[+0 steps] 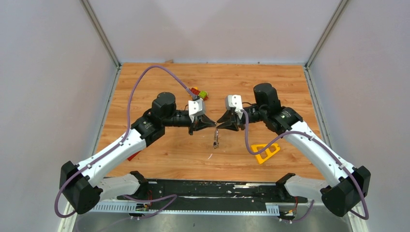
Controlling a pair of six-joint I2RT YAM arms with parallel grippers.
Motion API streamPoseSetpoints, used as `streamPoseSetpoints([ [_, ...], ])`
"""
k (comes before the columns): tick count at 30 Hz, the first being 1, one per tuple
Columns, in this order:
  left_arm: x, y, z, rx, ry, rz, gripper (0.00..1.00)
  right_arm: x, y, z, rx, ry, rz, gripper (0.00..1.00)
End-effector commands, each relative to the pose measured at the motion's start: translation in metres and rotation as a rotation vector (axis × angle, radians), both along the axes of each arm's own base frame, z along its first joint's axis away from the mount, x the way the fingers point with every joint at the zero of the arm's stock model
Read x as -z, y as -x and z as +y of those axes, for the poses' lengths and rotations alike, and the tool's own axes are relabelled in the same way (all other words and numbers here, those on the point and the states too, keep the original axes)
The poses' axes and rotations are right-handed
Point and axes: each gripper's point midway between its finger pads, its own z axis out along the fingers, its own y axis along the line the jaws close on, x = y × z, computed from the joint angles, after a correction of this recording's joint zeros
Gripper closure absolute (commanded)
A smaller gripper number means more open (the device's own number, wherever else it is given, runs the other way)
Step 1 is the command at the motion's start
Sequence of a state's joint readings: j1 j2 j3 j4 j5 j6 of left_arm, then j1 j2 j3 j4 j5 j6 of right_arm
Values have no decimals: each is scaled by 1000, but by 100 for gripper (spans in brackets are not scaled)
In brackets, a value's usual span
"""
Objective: Put the keys on the keyring
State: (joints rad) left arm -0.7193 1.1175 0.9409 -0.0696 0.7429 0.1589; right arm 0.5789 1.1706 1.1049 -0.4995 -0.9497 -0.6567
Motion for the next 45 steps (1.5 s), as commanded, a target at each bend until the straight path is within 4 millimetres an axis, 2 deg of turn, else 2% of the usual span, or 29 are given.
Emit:
streamPoseSetpoints([
  [1, -14, 3, -3, 17, 52, -18, 100, -10, -9, 2, 28, -28, -24, 75],
  [6, -11, 2, -3, 14, 47, -13, 100, -8, -5, 4, 5, -37, -5, 77],
  [20, -20, 4, -4, 20, 80, -34, 100, -2, -6, 5, 10, -31, 12, 79],
  [31, -19, 4, -3, 21, 80, -35, 100, -3, -6, 4, 9, -33, 12, 89],
  [39, -18, 4, -3, 20, 78, -37, 100, -4, -8, 3, 16, -34, 7, 90],
  [45, -17, 4, -3, 20, 76, -40, 100, -4, -7, 3, 14, -35, 7, 98],
])
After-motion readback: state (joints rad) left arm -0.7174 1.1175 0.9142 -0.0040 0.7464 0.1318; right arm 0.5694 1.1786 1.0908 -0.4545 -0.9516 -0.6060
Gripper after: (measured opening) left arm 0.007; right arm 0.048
